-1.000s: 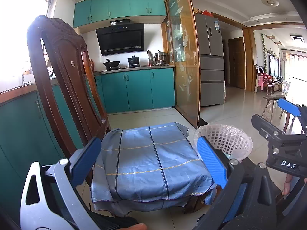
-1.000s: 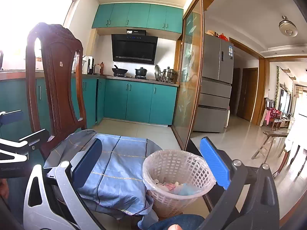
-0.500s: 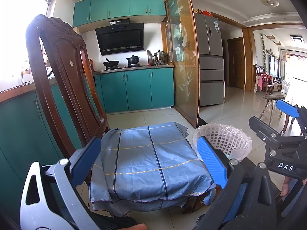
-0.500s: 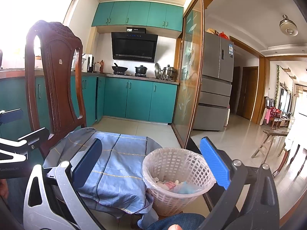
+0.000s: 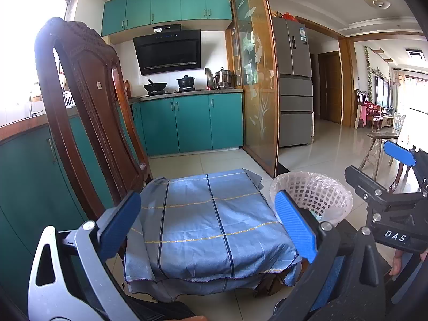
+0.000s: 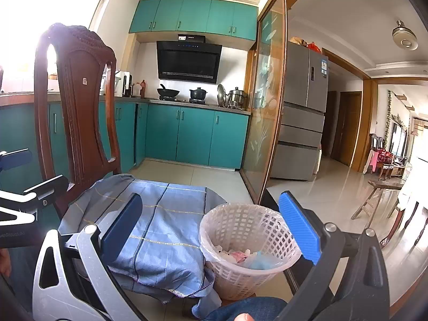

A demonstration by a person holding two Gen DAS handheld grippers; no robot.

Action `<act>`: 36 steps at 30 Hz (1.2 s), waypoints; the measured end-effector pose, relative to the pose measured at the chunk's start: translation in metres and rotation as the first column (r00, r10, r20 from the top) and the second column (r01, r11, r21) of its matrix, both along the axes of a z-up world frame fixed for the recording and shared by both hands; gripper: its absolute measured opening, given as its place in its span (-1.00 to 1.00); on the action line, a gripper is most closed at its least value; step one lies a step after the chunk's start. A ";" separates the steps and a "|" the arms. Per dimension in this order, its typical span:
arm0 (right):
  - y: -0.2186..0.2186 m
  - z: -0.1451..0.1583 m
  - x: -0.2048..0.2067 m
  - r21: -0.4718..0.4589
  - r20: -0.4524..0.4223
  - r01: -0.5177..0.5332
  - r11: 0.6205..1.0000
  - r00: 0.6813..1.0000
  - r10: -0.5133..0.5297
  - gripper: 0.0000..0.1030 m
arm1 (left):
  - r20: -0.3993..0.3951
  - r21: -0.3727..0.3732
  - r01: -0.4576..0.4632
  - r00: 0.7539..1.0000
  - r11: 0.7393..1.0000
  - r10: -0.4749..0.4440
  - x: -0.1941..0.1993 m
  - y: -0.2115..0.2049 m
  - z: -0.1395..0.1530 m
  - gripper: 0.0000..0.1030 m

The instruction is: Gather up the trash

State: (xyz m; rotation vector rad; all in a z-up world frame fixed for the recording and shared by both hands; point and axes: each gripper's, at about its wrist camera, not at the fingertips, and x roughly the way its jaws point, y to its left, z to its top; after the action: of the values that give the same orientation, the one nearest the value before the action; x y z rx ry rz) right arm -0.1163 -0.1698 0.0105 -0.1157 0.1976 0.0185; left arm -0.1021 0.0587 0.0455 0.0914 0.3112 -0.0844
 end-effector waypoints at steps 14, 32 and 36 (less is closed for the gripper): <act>0.003 -0.002 0.014 -0.006 -0.036 -0.011 1.000 0.999 0.011 0.94 | -0.034 -0.001 -0.016 0.999 1.000 0.016 0.009 -0.004 -0.005 0.94; 0.008 -0.008 0.029 -0.015 -0.075 -0.021 1.000 0.997 0.019 0.94 | -0.056 -0.023 -0.024 0.998 0.999 0.022 0.018 -0.002 -0.012 0.94; 0.010 -0.014 0.040 -0.018 -0.102 -0.031 0.999 0.994 0.029 0.94 | -0.079 -0.040 -0.036 0.996 0.999 0.033 0.033 0.003 -0.020 0.94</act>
State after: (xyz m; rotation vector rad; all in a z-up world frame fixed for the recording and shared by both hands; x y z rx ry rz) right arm -0.0762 -0.1595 -0.0035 -0.1370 0.2979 0.0522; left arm -0.0687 0.0621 0.0258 0.0417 0.3893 -0.0599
